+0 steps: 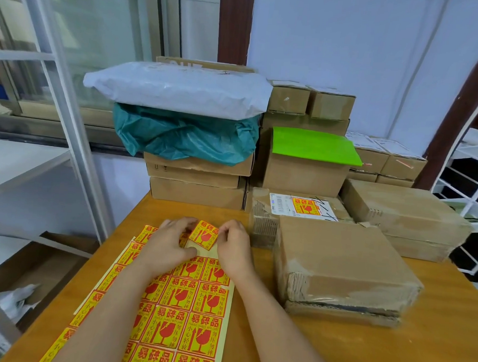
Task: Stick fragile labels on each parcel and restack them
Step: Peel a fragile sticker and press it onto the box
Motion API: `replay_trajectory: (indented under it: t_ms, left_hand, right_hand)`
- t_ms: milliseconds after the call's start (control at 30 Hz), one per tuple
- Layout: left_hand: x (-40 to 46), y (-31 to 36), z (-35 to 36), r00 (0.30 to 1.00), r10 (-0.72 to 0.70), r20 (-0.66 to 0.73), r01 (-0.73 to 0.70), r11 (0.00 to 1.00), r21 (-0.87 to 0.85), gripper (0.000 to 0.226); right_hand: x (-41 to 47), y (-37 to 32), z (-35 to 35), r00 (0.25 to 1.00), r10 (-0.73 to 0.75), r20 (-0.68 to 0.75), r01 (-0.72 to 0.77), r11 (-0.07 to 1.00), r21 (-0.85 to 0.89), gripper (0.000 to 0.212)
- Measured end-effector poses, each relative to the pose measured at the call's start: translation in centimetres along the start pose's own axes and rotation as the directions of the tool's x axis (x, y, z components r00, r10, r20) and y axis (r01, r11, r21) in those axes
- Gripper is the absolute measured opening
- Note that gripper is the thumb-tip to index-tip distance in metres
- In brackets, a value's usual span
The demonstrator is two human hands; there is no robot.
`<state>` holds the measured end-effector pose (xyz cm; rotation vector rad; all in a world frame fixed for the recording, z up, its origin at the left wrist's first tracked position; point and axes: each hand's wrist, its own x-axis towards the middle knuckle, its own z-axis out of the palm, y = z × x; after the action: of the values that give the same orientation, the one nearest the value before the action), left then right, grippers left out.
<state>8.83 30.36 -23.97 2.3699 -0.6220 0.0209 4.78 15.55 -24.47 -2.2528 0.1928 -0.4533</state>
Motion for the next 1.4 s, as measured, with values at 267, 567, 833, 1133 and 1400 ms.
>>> replay_trajectory:
  t_ms: [267, 567, 833, 1133, 1400]
  left_hand:
    - [-0.3, 0.2, 0.0, 1.0, -0.01, -0.015, 0.009, 0.999, -0.039, 0.072]
    - [-0.2, 0.6, 0.1, 0.974, 0.001, -0.228, -0.019, 0.997, -0.076, 0.011]
    - [-0.8, 3.6, -1.2, 0.95, -0.034, -0.311, -0.058, 0.957, -0.283, 0.015]
    - [-2.7, 8.4, -3.4, 0.937, 0.047, -0.346, -0.2, 0.885, -0.42, 0.026]
    - [-3.3, 15.0, -0.7, 0.943, 0.079, -0.325, -0.271, 0.751, -0.603, 0.033]
  right_hand:
    - [-0.1, -0.2, -0.3, 1.0, 0.004, 0.027, -0.006, 0.998, 0.069, 0.011]
    - [-1.4, -0.9, -1.0, 0.998, -0.054, 0.039, 0.047, 0.986, 0.16, 0.012]
    - [-3.1, -2.5, -2.5, 0.989, -0.144, 0.026, 0.134, 0.963, 0.232, 0.023]
    - [-5.2, -4.8, -6.4, 0.971, -0.237, -0.039, 0.235, 0.903, 0.361, 0.036]
    - [-5.1, -4.6, -15.4, 0.947, -0.241, -0.211, 0.303, 0.885, 0.352, 0.047]
